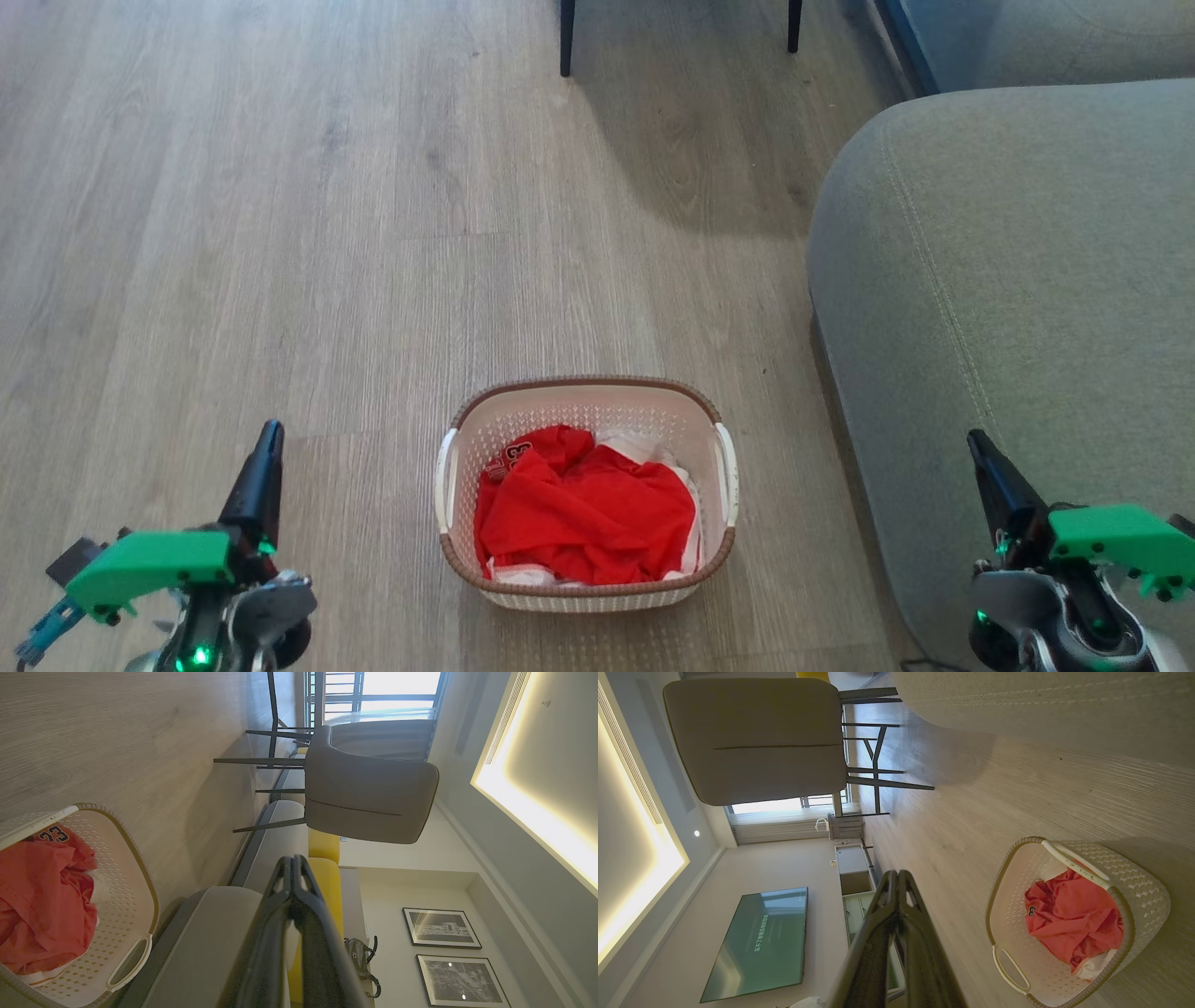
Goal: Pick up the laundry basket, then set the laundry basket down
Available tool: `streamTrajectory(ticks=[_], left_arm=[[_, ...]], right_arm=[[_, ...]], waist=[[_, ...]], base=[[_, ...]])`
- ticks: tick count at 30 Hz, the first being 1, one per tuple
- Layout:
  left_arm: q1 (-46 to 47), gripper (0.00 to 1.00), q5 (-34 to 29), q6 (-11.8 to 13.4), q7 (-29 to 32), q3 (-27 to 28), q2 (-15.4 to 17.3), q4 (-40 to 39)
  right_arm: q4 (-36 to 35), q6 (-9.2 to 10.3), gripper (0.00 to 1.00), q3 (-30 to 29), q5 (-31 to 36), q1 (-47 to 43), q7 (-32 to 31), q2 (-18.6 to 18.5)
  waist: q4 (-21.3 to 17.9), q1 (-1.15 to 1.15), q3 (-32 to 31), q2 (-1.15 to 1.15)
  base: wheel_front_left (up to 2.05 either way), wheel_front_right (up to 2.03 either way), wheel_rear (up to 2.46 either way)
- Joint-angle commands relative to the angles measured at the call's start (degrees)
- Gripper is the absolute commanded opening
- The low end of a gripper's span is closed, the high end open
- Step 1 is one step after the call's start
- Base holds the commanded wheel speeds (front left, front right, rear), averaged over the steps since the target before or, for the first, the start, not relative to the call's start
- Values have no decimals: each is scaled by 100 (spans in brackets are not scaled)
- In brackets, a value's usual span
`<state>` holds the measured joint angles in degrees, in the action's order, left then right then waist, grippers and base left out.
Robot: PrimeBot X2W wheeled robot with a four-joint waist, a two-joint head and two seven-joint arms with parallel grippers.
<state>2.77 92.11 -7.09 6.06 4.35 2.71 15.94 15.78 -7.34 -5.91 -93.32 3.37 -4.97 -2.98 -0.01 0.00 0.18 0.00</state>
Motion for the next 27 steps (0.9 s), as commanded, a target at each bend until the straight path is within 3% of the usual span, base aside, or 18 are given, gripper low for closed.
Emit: streamTrajectory(ticks=[1, 27], left_arm=[[341, 0, 14, -40, 35, 208, 28, -188], [342, 0, 9, -40, 40, 214, 24, -188]], right_arm=[[-184, -14, 0, 81, -2, 268, -37, -93], [-181, -14, 0, 37, 34, 272, -72, -62]], waist=[[1, 0, 0, 0], [1, 0, 0, 0]], base=[[0, 0, 0], [0, 0, 0]])
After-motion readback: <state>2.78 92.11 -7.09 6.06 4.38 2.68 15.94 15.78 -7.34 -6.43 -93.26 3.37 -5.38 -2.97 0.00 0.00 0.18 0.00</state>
